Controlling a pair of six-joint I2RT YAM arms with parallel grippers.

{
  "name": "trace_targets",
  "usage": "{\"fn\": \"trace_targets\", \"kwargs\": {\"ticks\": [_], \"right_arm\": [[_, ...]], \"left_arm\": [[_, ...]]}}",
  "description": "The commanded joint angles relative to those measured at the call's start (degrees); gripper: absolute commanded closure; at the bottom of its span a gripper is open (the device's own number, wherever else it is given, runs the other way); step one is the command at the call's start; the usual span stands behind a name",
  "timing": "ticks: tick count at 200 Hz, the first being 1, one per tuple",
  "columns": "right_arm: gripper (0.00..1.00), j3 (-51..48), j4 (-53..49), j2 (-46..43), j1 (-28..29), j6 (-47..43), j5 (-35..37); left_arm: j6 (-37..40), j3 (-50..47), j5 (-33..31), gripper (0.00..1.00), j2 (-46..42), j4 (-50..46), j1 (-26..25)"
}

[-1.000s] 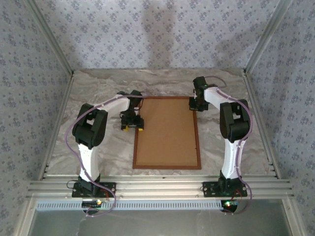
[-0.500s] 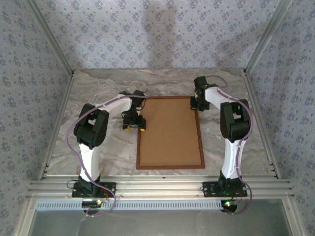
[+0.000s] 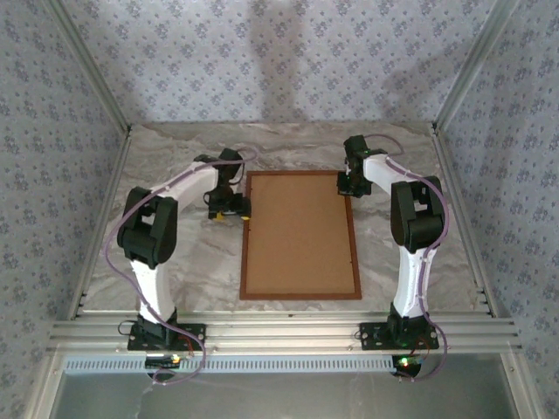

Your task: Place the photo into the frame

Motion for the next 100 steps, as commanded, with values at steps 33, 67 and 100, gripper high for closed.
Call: {"fn": "trace_targets", "kwargs": {"ticks": [33,67,100], "right_arm": [[0.88,-0.1,-2.5,1.4,0.2,1.6,-0.5],[0.89,-0.4,-0.8,1.3,0.2,3.7,-1.5],[0.9,-0.1,-0.6,1.7,1.4,5.1,-1.8]], "left_arm": [[-0.8,-5.5,2.1,0.26,-5.6,0.2,0.9],[-2.1,-12.0,4.1,0.26,-8.9,0.7,0.7],[-3.9,-17.8,5.7,0.26,-12.2,1.0,-0.9]]}}
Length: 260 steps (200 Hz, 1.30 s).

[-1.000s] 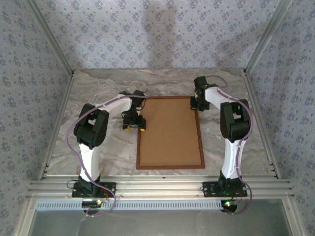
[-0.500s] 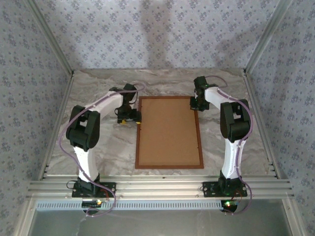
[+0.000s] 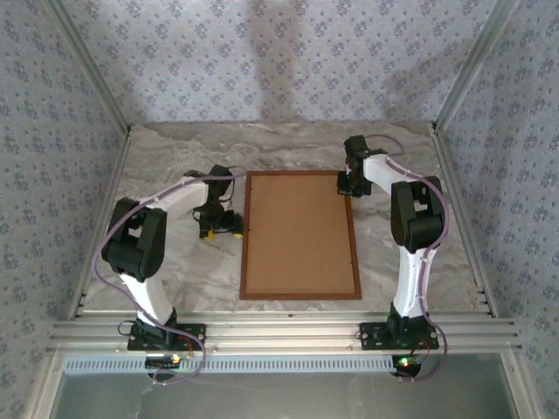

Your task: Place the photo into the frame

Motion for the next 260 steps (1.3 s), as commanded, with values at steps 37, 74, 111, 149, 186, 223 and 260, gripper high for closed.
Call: {"fn": "trace_targets", "kwargs": {"ticks": [37,74,111,149,186,223,260], "right_arm": [[0.89,-0.9,-0.1,1.6,1.7,3.2,-1.5],[0.89,-1.1,-0.4,1.4,1.9,3.3,-1.5],[0.89,-1.2,-0.1,1.4,1.7,3.2,-1.7],[0.89,-0.9,-0.1,1.4,1.6,3.0,-1.8],[0.89,-1.0,0.0,1.5,1.6,3.1,-2.0],[0.89,-1.1,-0.2,1.5,1.6,2.9,-2.1],[0.89,-1.3,-0.1,1.6,1.5,2.9,-2.1]], "left_arm": [[-6.0,-7.4,2.5,0.26,-7.6,0.0,-4.5],[-8.7,-9.7,1.2,0.26,-10.3,-2.6,-7.2],[-9.8,-12.2,0.0,0.26,-11.4,-3.2,-7.5],[-10.5,-13.5,0.7,0.26,-10.4,-0.9,-7.7],[-10.3,-13.2,1.4,0.26,-9.0,1.1,-7.9],[-9.9,-12.6,1.5,0.26,-7.7,2.0,-8.4],[-10.4,-14.2,1.9,0.26,-6.8,3.4,-9.0]]}}
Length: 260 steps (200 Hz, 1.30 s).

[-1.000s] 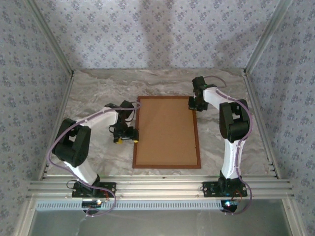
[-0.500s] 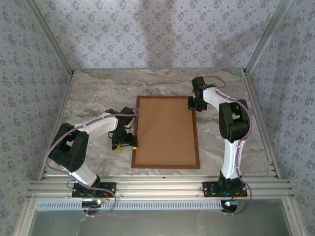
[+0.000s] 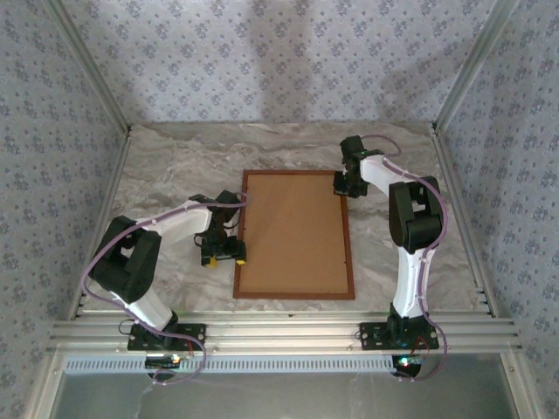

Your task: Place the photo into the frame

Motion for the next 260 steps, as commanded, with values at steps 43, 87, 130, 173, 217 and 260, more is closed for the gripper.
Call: {"fn": "trace_targets", "kwargs": {"ticks": [43,87,130,173,217,260], "right_arm": [[0.89,-1.1,-0.9,1.7,0.2,1.5,-1.2],[0.89,-1.5,-0.9,1.6,0.2,1.5,-1.4],[0.89,-1.4,-0.9,1.6,0.2,1.5,-1.5],[0.89,-1.3,-1.0,1.5,0.2,1.4,-1.5],[0.89,-1.1,-1.2,1.5,0.2,1.3,-1.6],[0.89,-1.1,-1.2,1.4,0.1,1.3,-1.7]], "left_arm": [[-1.5,-2.7,-0.8,0.27,5.1,4.4,-3.5],[-1.4,-3.8,-1.0,0.28,10.1,7.5,-4.8],[-0.5,-2.5,-1.4,0.28,13.0,7.7,-6.1],[-0.3,-2.1,-1.5,0.28,14.1,8.0,-6.4],[0.0,-1.8,-1.4,0.29,14.9,8.1,-6.4],[0.4,-2.0,-0.9,0.29,15.5,8.9,-6.5]]}}
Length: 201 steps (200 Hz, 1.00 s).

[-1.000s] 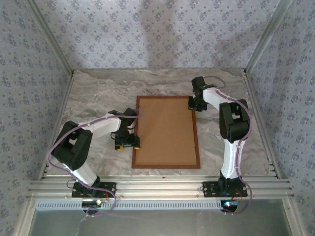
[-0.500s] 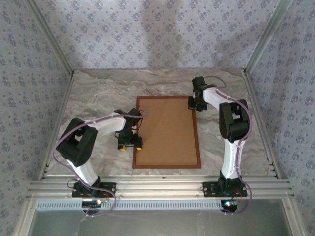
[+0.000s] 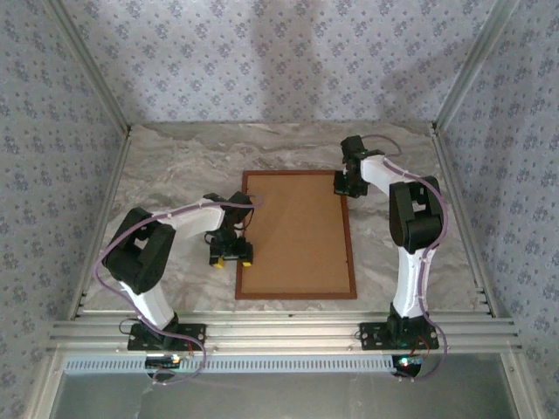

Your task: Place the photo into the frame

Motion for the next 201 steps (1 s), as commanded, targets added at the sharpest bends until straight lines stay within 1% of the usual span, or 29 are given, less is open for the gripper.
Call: {"fn": "trace_targets", "kwargs": {"ticks": [1,37,58,95,117,127,142,153,171,191,201], "right_arm": [[0.89,-0.9,-2.0,1.4,0.2,1.3,-1.6],[0.89,-1.1,-1.5,1.2,-0.1,1.3,-2.3],[0.87,-0.9,-1.4,0.8,-0.3,1.3,-2.6],[0.79,0.0,-1.8,-0.2,-1.5,0.9,-2.3],[0.73,1.1,-2.3,-0.6,-2.7,0.8,-2.7],[0.67,1.8,-2.5,-0.8,-3.2,0.6,-2.7],[0.58,3.2,-3.4,-1.2,-3.6,0.1,-2.3],[0.54,4.2,-4.2,-1.8,-3.9,-0.2,-2.1],[0.48,4.4,-4.9,-3.3,-3.9,-0.3,-1.3],[0.43,2.2,-4.7,-5.7,-4.0,-0.4,-1.6],[0.41,0.4,-4.4,-7.2,-4.0,-0.9,-2.8]], "left_arm": [[0.8,-4.9,-0.5,0.29,8.4,9.0,-2.4],[2.4,-1.7,-1.1,0.29,9.1,5.1,-2.4],[3.5,1.7,-2.5,0.29,7.2,1.6,-2.4],[5.7,9.0,-5.4,0.26,2.7,-4.4,-2.0],[7.3,13.2,-8.9,0.25,0.6,-7.1,-0.9],[8.0,14.6,-10.0,0.25,-0.5,-7.6,0.0],[8.6,15.9,-10.4,0.24,-2.5,-7.1,1.8],[8.7,16.4,-10.0,0.24,-4.2,-5.8,3.1],[8.5,15.8,-9.2,0.22,-6.7,-2.2,5.3],[6.7,13.4,-7.2,0.2,-8.4,4.1,7.6],[5.2,11.3,-5.5,0.17,-9.2,8.4,8.6]]}}
